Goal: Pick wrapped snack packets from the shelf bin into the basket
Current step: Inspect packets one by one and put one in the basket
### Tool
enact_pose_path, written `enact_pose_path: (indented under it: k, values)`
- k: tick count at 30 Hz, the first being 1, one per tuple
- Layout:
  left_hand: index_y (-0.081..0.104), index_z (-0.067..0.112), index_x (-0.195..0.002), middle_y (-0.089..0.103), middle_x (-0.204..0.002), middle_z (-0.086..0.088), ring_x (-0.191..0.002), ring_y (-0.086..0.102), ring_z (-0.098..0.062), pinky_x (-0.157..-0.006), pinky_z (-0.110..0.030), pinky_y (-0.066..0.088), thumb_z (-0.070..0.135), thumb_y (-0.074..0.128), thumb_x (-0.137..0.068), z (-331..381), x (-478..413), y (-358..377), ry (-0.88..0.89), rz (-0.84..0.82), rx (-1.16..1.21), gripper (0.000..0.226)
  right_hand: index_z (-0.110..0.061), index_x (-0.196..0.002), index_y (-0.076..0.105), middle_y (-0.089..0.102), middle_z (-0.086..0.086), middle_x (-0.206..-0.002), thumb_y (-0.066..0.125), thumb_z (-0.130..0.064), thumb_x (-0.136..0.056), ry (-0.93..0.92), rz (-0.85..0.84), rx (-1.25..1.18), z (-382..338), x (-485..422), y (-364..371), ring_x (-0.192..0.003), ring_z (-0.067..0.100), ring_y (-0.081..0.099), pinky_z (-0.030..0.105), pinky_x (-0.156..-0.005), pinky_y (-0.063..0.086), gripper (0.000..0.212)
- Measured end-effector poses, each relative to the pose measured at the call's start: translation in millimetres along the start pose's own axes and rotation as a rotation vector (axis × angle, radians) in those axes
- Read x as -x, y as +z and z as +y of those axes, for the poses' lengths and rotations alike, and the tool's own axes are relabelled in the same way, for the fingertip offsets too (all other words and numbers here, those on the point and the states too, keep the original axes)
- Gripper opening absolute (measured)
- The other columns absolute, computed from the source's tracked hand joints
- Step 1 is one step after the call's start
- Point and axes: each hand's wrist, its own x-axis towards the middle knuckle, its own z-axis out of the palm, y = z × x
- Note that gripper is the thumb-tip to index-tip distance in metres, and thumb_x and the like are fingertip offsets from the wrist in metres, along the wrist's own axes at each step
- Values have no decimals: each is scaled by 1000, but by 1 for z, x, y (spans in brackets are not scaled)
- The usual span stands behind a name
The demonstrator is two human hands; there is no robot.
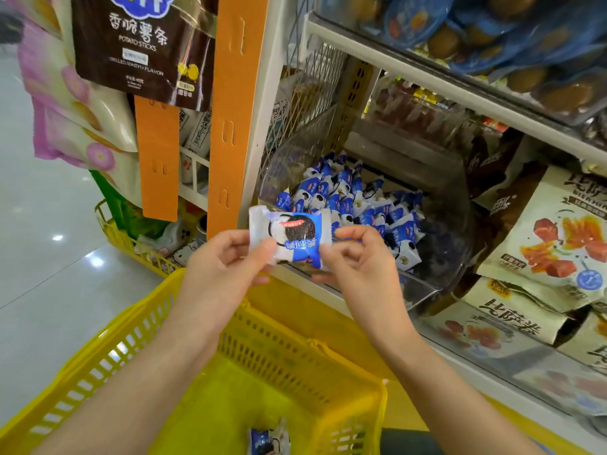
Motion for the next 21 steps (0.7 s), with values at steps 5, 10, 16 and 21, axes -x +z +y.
enact_pose_path:
  k: [5,10,16,21]
  values:
    - [67,21,-78,72,-75,8,-72,66,-6,-62,-19,56,21,58,-88,5,-2,-3,117,69,-38,14,-23,-117,45,69,-8,-98,67,-17,-83,-38,-236,379,13,5,3,-88,5,65,30,-83,53,41]
    - [64,22,-72,65,-69,4,-64,61,-16,-63,-31,49,21,58,-87,1,0,-5,232,12,-239,17,-27,-125,43,53,-24,-110,62,-36,-84,-183,-206,428,14,9,8,-104,-13,50,6,-88,42,47]
    - [60,21,-72,63,-64,6,-56,57,-4,-52,-26,45,25,59,-87,-3,4,-3,265,-74,-371,16,-21,-93,62,66,-6,-85,62,-23,-86,-158,-184,275,3,10,9,-80,6,62,28,-76,53,7]
    - [59,20,-74,61,-62,16,-54,56,1,-45,-10,39,24,56,-87,0,6,-2,291,-99,-450,14,-16,-90,64,66,-6,-81,60,-19,-88,-117,-232,243,0,9,8,-75,4,61,29,-74,52,6]
